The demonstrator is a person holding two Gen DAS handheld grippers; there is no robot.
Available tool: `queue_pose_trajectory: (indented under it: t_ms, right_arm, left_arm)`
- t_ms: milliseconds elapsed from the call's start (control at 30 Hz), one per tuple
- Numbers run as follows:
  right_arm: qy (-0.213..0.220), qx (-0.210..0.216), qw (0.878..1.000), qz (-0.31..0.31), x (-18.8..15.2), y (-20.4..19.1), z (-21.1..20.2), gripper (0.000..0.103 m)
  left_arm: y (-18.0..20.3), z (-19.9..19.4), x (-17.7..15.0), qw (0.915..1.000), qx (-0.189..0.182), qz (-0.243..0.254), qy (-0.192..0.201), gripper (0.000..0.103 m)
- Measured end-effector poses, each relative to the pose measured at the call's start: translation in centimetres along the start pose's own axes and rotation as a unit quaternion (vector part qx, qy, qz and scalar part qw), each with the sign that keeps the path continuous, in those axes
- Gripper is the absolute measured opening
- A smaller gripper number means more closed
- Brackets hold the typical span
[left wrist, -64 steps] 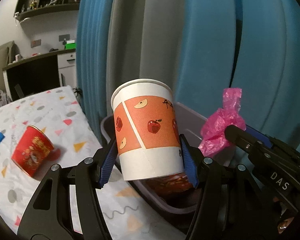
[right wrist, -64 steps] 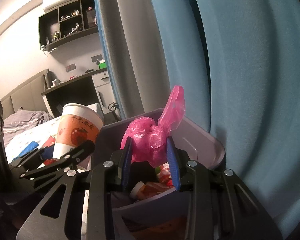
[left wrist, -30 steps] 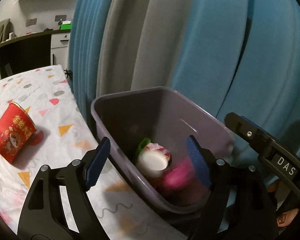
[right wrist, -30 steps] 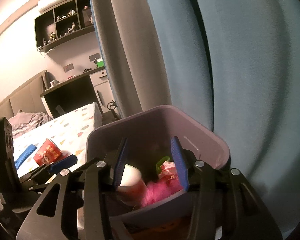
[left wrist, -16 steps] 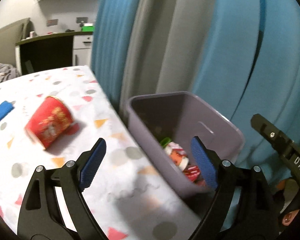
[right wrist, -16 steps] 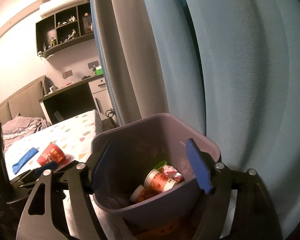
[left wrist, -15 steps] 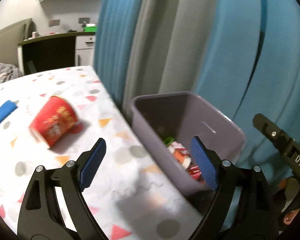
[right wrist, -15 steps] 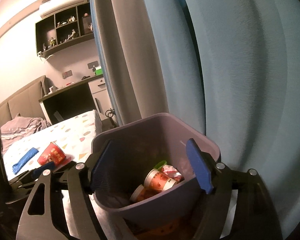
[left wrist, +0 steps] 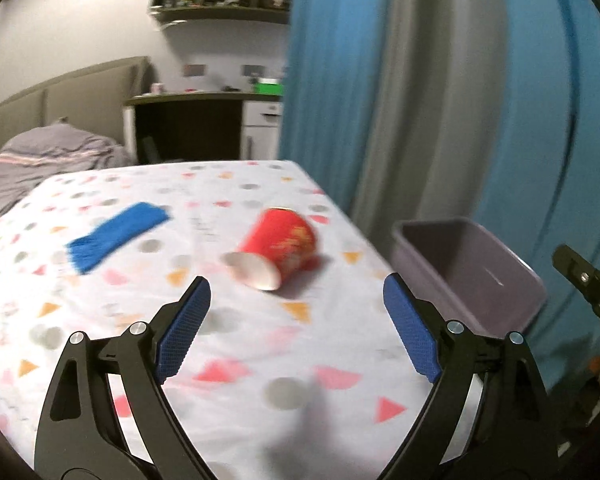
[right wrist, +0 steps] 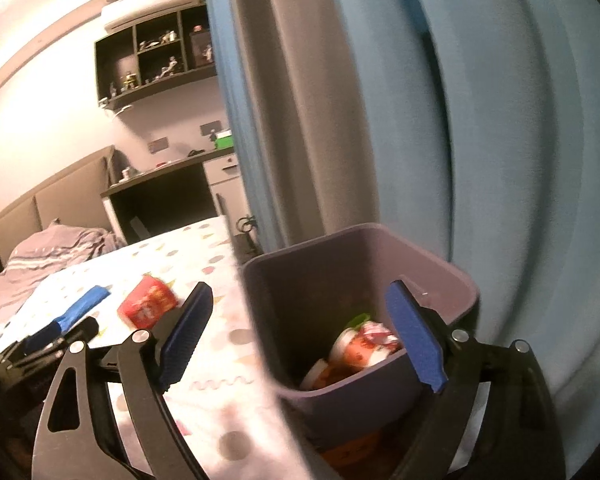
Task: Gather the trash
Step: 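Move both open tools back over the bed toward the red cup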
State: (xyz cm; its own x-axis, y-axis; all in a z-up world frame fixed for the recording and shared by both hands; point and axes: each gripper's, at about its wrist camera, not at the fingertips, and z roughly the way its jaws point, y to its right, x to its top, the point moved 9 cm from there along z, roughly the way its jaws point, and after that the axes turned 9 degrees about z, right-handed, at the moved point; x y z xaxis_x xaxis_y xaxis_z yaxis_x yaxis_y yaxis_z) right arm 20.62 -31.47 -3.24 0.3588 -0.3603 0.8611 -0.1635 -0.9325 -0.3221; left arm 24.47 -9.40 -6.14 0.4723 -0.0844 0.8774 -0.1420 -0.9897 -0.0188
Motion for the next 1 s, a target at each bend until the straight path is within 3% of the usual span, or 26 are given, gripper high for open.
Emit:
queue_pose_trajectory:
  t_ms: [300,667,1000]
  right_arm:
    - [-0.02,0.034,0.999,-0.029,-1.7,-6.4,0.4,0.086]
    - [-0.05,0.059,0.995,-0.07,-4.2,-13.9,3.7,0.086]
    - [-0.089,0.039,0.991,-0.09,-6.7,-18.1,10.5,0.086]
  left_arm:
    - [-8.9,-3.0,-0.7,0.9963,0.072,-0.046,0.007,0.087]
    - [-17.5,-4.5,-0.8,0.9877,0.144,-0.059,0.013,0.087]
    - [-21.9,-3.2,-0.4,0.9836,0.168,-0.065,0.012,0.087]
